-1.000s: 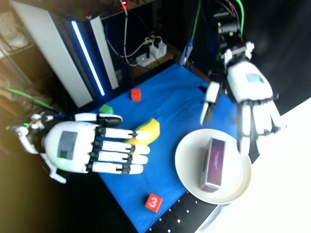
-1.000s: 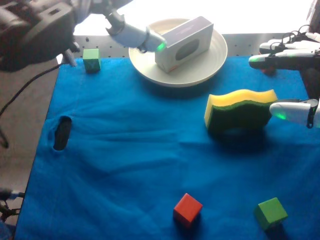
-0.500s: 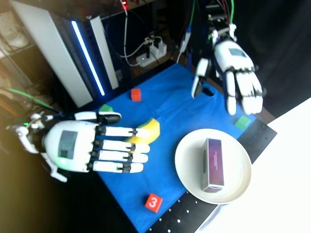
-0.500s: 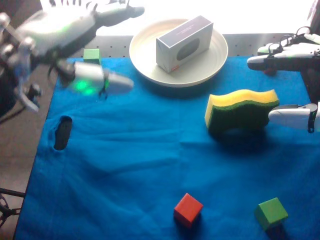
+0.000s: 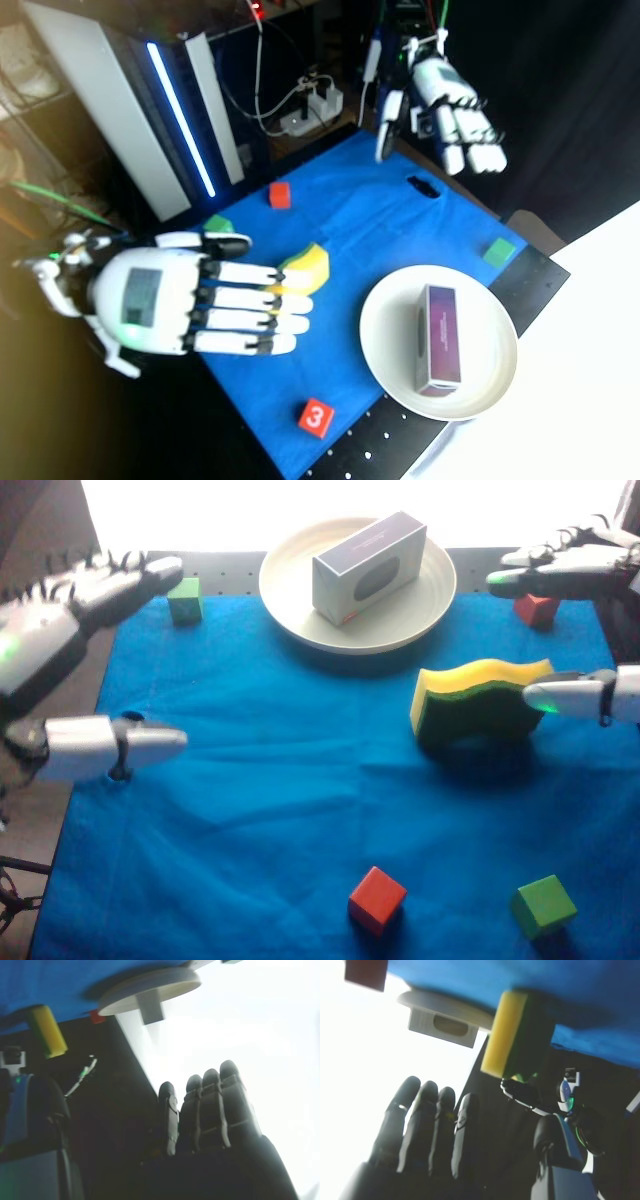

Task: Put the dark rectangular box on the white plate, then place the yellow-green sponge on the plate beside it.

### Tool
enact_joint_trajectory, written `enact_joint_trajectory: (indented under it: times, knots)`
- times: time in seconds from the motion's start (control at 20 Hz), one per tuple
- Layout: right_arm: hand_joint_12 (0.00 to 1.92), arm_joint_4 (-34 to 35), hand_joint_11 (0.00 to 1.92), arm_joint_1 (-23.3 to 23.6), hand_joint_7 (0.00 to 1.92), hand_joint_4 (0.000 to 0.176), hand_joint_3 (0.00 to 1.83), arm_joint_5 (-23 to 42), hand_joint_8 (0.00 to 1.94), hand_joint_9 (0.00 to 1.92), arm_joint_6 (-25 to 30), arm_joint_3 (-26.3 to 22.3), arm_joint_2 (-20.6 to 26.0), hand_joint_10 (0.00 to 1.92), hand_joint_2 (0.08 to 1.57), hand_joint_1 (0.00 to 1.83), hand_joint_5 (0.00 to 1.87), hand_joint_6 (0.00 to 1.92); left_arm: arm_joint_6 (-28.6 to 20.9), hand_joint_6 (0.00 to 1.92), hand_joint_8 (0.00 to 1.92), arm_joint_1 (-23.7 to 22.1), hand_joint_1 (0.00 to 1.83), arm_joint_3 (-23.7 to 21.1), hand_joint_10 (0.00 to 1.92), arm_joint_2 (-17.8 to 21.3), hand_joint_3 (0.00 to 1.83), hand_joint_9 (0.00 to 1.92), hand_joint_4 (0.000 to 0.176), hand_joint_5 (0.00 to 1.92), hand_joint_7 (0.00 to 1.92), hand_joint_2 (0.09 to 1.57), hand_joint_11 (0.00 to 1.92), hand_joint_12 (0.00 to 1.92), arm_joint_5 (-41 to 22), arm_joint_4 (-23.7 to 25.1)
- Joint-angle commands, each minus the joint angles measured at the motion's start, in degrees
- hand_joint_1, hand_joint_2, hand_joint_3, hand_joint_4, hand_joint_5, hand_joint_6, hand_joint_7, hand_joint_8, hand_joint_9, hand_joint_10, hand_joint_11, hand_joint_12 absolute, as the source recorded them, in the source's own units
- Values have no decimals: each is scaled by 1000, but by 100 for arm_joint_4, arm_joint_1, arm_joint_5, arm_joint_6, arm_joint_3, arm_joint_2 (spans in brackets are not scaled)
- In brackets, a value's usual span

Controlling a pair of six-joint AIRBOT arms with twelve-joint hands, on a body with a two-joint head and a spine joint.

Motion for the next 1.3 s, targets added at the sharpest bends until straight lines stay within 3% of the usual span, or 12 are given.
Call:
enact_joint_trajectory:
  times: [0.0, 0.1, 0.2, 0.4, 0.55, 0.6, 0.65, 0.7, 0.75, 0.85, 1.0, 1.25]
  knots:
    - [702, 46, 0, 106, 401, 45, 0, 444, 1, 291, 46, 37, -44, 0, 974, 689, 506, 0, -21, 0, 0, -5, 816, -18, 0, 19, 8, 0, 81, 84, 5, 939, 0, 0, -938, 4]
    - [847, -161, 16, 263, 389, 60, 0, 175, 0, 344, 46, 112, -109, 3, 955, 708, 484, 0, -25, 0, 1, 48, 825, -57, 0, 9, 12, 0, 74, 72, 5, 952, 0, 0, -1014, -90]
    - [940, -484, 0, 496, 378, 7, 0, -194, 2, 341, 46, 222, -199, 3, 943, 689, 500, 6, -27, 0, 2, 69, 816, -76, 0, 8, 9, 0, 80, 67, 9, 952, 0, 0, -1026, -101]
    - [1117, -913, 193, 770, 556, 0, 0, -620, 20, 589, 46, 355, -326, 52, 957, 844, 588, 11, -41, 0, 3, 100, 781, -108, 0, -5, 5, 0, 48, 66, 16, 946, 0, 0, -1034, -102]
    - [1321, -962, 331, 799, 627, 0, 0, -718, 11, 707, 46, 411, -367, 105, 937, 904, 715, 27, -73, 1, 0, 125, 792, -119, 0, -29, 0, 0, 67, 62, 2, 938, 0, 0, -1036, -102]
    - [1608, -962, 360, 799, 660, 0, 2, -747, 86, 535, 46, 431, -377, 799, 924, 942, 778, 77, -90, 0, 0, 134, 786, -124, 0, -29, 0, 0, 72, 61, 0, 933, 0, 0, -1052, -102]
    - [1608, -962, 360, 799, 660, 0, 2, -760, 86, 535, 46, 437, -378, 799, 924, 942, 778, 77, -101, 0, 0, 138, 786, -127, 0, -29, 0, 0, 72, 61, 0, 933, 0, 0, -1065, -101]
    - [1884, -966, 411, 799, 389, 0, 0, -776, 1048, 395, 46, 444, -378, 1532, 923, 968, 685, 496, -109, 0, 0, 144, 788, -132, 0, -29, 0, 0, 68, 53, 0, 932, 0, 0, -1090, -100]
    - [1914, -966, 478, 799, 368, 0, 0, -785, 1258, 425, 46, 454, -380, 1633, 924, 1009, 617, 737, -115, 0, 0, 149, 783, -137, 0, -28, 0, 0, 69, 54, 0, 928, 0, 0, -1109, -99]
    - [1921, -966, 444, 805, 520, 0, 4, -793, 1379, 483, 46, 478, -393, 1638, 969, 1109, 599, 1136, -127, 6, 5, 156, 762, -141, 0, -28, 0, 0, 68, 68, 13, 925, 0, 0, -1123, -99]
    - [1921, -965, 941, 927, 800, 0, 0, -794, 1912, 894, 46, 515, -402, 1919, 1026, 1344, 720, 1857, -134, 8, 6, 175, 767, -148, 0, -34, 1, 0, 65, 80, 24, 937, 0, 0, -1119, -101]
    - [1921, -948, 1114, 1277, 876, 0, 3, -792, 1941, 1031, 46, 657, -481, 1921, 1107, 1481, 748, 1921, -160, 11, 5, 207, 792, -152, 0, -37, 0, 0, 84, 99, 22, 934, 0, 0, -1138, -107]
